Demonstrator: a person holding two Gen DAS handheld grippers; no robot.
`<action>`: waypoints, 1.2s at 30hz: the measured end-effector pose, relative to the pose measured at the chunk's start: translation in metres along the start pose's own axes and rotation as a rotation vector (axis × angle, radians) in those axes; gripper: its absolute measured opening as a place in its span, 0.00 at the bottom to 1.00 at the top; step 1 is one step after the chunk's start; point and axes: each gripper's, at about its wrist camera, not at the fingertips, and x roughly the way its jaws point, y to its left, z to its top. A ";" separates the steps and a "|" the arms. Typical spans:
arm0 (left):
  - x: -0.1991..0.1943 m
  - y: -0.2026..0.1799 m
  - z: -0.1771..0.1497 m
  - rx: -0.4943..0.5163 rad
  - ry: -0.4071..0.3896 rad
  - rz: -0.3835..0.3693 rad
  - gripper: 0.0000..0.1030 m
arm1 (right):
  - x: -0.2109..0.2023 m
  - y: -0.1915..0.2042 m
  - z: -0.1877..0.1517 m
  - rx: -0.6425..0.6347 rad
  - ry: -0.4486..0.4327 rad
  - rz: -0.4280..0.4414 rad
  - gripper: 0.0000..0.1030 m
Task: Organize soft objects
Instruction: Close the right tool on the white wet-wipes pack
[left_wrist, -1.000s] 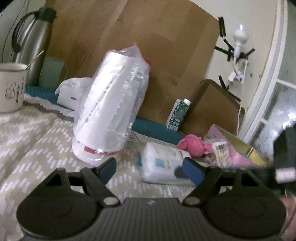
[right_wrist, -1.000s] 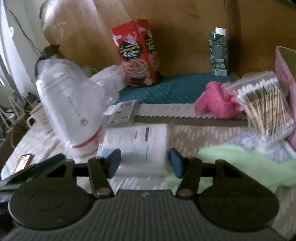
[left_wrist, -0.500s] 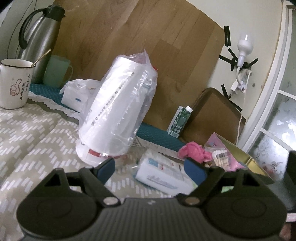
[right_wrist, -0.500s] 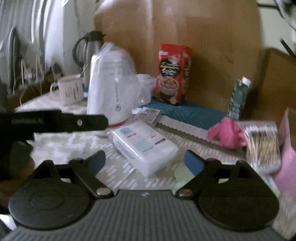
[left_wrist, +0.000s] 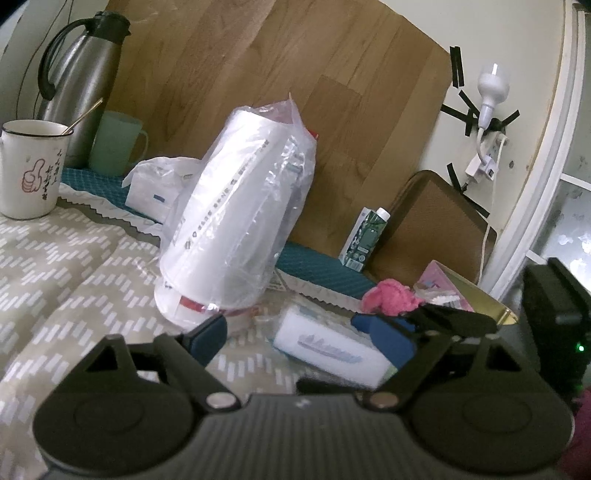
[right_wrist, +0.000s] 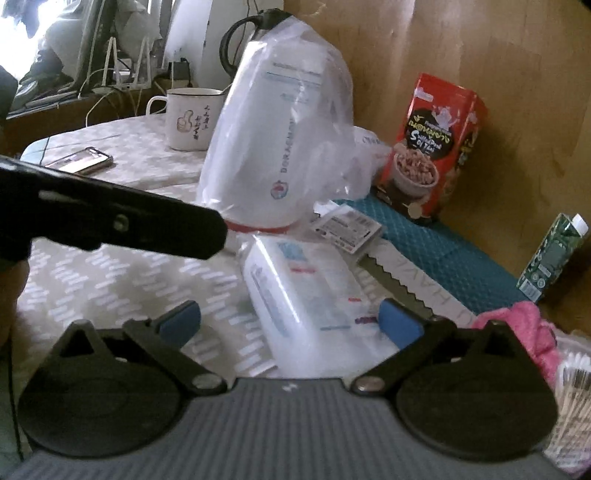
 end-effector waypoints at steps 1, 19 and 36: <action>0.000 0.000 0.000 0.000 0.002 0.002 0.85 | -0.002 0.001 0.000 -0.002 -0.004 -0.016 0.79; 0.004 0.003 0.002 -0.009 0.020 0.012 0.85 | 0.016 -0.015 0.001 0.036 0.050 0.086 0.98; 0.007 -0.013 -0.002 0.090 0.084 -0.096 0.92 | -0.044 0.014 -0.028 0.014 0.039 0.134 0.64</action>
